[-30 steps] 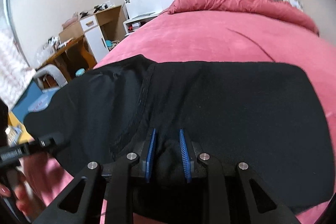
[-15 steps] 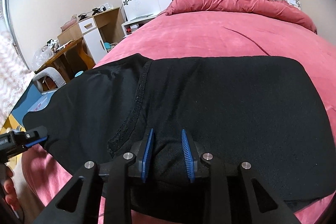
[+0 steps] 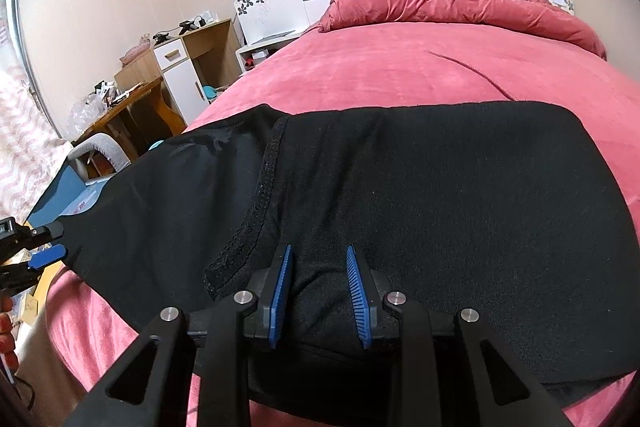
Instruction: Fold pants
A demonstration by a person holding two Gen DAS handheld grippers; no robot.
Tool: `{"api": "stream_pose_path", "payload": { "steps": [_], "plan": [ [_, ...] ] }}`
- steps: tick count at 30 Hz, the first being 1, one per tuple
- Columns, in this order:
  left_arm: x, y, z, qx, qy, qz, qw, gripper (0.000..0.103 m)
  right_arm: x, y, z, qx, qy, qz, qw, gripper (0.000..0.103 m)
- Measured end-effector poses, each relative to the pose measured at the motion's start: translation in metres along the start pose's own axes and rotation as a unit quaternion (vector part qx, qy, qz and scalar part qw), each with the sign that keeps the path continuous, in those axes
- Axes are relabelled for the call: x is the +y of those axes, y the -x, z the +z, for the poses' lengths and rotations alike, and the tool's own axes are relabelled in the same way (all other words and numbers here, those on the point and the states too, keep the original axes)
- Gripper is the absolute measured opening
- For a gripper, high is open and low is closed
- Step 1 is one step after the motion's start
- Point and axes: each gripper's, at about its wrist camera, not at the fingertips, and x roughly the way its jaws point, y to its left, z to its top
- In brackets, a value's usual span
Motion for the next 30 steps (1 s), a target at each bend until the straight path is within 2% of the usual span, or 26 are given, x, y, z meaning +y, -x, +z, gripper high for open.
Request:
{"api": "stream_pose_path", "payload": {
  "steps": [9, 14, 16, 18, 22, 30],
  "plan": [
    [0.008, 0.007, 0.007, 0.002, 0.015, 0.015, 0.9998, 0.045, 0.001, 0.001, -0.001, -0.002, 0.002, 0.001, 1.0, 0.029],
    [0.033, 0.02, 0.021, 0.004, 0.068, 0.034, 0.9971, 0.045, -0.002, 0.0, 0.0, -0.001, -0.005, 0.006, 1.0, 0.029],
    [0.048, 0.021, 0.025, 0.021, 0.099, 0.039, 0.9941, 0.046, -0.003, -0.001, 0.001, -0.001, -0.007, 0.007, 1.0, 0.029],
    [0.062, 0.019, 0.028, 0.036, 0.129, 0.035, 0.9904, 0.048, -0.004, -0.001, 0.001, -0.001, -0.009, 0.008, 1.0, 0.03],
    [0.073, 0.004, 0.033, 0.07, 0.142, 0.019, 0.9872, 0.054, -0.004, -0.001, 0.0, -0.001, -0.009, 0.009, 1.0, 0.03],
    [0.08, -0.021, 0.042, 0.08, 0.164, 0.008, 0.9831, 0.057, -0.004, -0.001, 0.0, -0.002, -0.009, 0.01, 1.0, 0.03]
  ]
}}
